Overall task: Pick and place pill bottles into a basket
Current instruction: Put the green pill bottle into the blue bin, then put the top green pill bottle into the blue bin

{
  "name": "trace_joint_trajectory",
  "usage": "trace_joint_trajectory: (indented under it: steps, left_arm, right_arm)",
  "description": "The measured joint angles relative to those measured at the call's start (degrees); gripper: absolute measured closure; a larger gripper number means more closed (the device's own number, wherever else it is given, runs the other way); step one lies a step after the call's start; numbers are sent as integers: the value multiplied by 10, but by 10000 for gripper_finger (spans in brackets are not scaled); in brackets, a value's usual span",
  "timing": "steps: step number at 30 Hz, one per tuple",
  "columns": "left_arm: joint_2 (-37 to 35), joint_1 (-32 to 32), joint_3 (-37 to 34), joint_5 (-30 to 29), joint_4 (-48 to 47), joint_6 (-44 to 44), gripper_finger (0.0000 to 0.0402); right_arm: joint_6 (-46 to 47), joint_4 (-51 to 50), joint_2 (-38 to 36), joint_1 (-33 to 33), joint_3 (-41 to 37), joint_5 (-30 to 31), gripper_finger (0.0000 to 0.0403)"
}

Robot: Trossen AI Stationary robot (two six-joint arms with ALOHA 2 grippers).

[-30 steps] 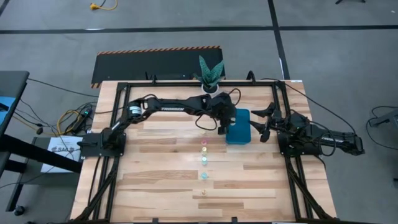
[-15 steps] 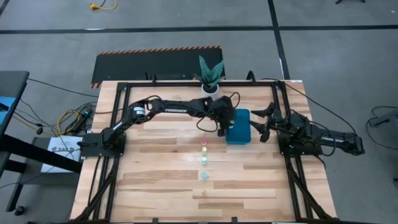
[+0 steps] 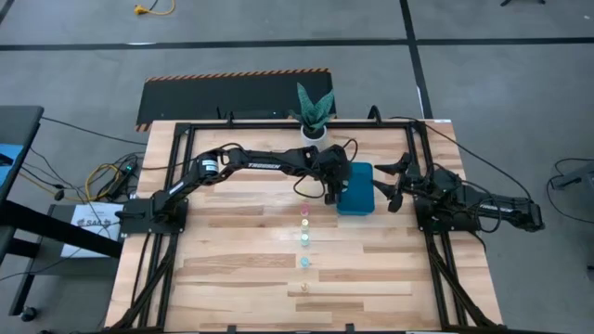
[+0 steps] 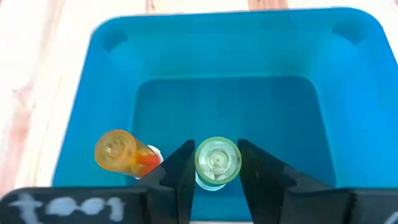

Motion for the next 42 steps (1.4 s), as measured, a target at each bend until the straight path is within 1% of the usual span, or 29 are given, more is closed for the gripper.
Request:
trace_joint_trajectory:
  steps: [5,13,18,22,27,30,32,34,39,42]
  left_arm:
    - [0,0,0,0,0,0,293]
    - [0,1,0,-3,4,0,238]
    - [-8,3,0,-3,4,4,220]
    - [-41,7,0,17,-21,11,217]
    - [-90,14,-5,25,-71,27,216]
    - [-127,24,-46,43,-84,22,216]
    - [-152,30,-90,52,-79,12,216]
    - [-183,32,-144,48,-65,3,216]
    - [-275,29,-290,15,24,-10,216]
    - [-331,26,-376,6,92,-27,216]
  right_arm:
    - [0,0,0,0,0,0,159]
    - [0,0,0,0,0,0,159]
    - [0,0,0,0,0,0,159]
    - [0,0,0,0,0,0,159]
    - [0,0,0,0,0,0,159]
    - [0,0,0,0,0,0,159]
    - [0,0,0,0,0,0,159]
    - [0,0,0,0,0,0,159]
    - [0,0,0,0,0,0,159]
    - [0,0,0,0,0,0,159]
